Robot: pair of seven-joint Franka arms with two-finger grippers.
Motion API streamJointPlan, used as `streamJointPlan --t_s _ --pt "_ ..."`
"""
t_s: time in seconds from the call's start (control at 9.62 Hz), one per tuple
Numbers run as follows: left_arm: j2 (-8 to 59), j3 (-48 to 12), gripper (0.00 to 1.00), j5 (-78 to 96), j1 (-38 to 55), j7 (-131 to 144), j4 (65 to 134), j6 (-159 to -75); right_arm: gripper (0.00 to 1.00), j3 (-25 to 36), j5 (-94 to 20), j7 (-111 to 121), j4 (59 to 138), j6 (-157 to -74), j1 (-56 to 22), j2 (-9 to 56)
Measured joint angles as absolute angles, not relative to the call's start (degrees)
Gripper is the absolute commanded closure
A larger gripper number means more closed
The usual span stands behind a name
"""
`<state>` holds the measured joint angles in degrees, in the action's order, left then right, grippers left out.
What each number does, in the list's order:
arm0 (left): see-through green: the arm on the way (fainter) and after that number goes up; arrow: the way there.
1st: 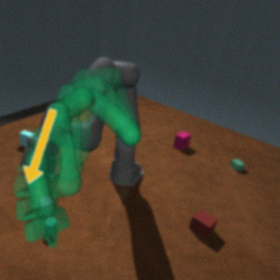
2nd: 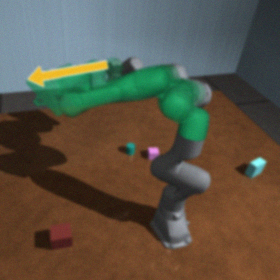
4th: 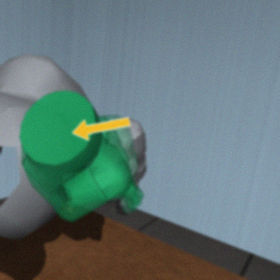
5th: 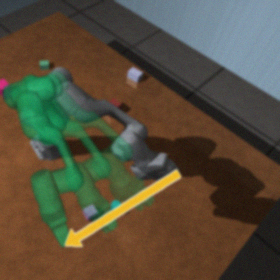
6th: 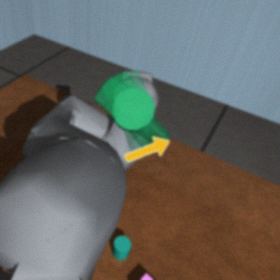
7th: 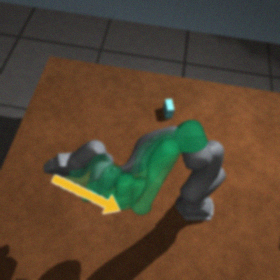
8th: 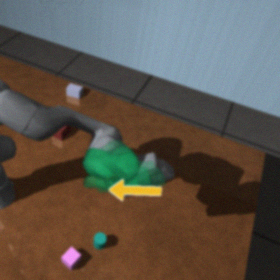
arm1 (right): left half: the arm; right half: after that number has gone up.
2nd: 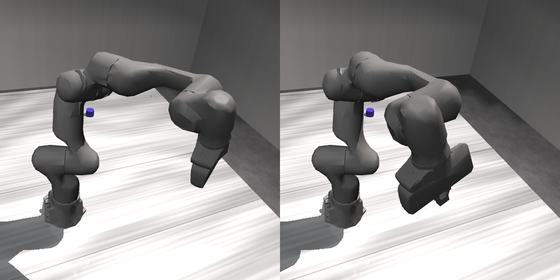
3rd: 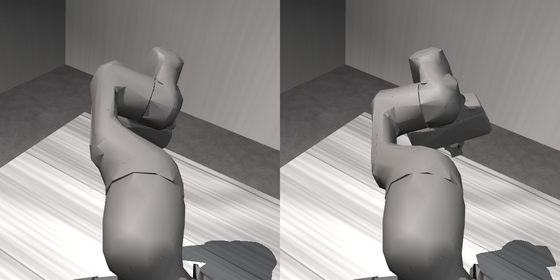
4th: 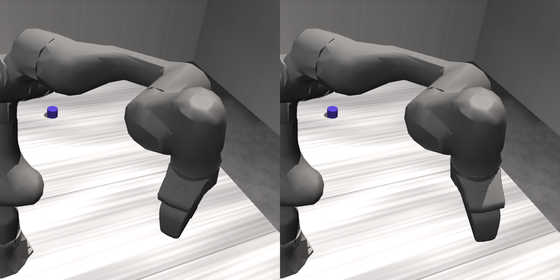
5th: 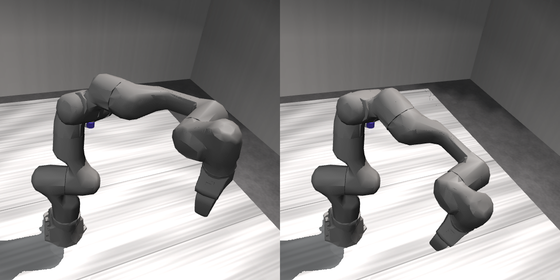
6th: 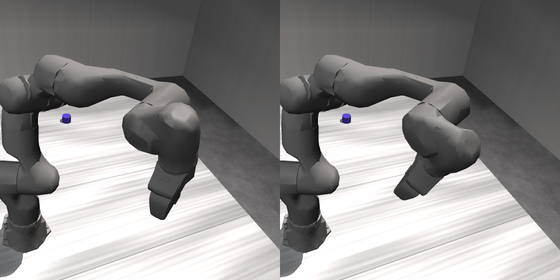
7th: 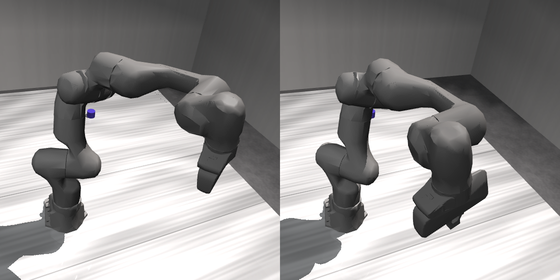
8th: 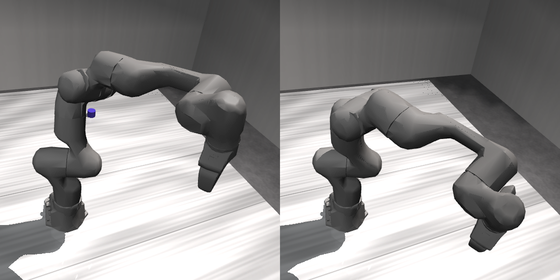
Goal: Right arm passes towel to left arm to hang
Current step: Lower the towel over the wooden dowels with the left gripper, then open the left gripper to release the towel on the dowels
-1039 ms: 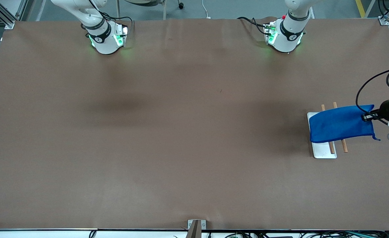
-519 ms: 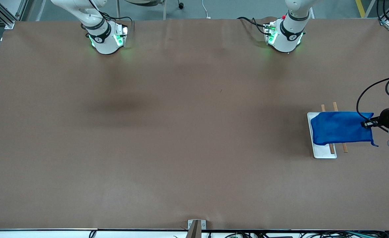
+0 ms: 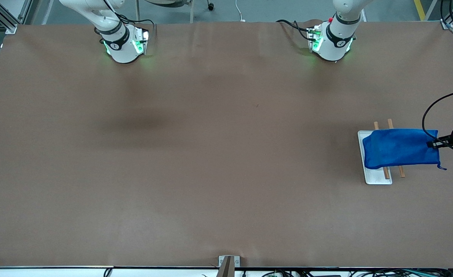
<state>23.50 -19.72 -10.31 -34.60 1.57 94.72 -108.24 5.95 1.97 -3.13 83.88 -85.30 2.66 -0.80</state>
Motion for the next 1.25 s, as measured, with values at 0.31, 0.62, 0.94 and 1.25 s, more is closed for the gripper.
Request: streamJointPlan --t_s 0.31,0.62,0.94,1.25 --pt "25.71 -19.7 0.87 -10.31 -36.32 -0.24 94.71 -110.4 0.0 5.81 1.26 -3.76 83.84 -85.1 2.61 -0.8" --pt "27.01 -19.69 0.58 -10.32 -36.5 -0.25 94.71 -111.36 0.0 5.61 1.24 -3.79 83.82 -82.32 2.51 -0.8" --pt "27.67 -19.8 0.0 -10.32 -36.85 -0.31 93.44 -112.04 0.0 5.62 1.24 -3.79 83.81 -82.21 2.51 -0.8" --pt "27.77 -22.61 0.0 -10.31 -36.61 -0.41 89.81 -108.97 0.0 5.64 1.25 -3.79 83.81 -82.21 2.51 -0.8"
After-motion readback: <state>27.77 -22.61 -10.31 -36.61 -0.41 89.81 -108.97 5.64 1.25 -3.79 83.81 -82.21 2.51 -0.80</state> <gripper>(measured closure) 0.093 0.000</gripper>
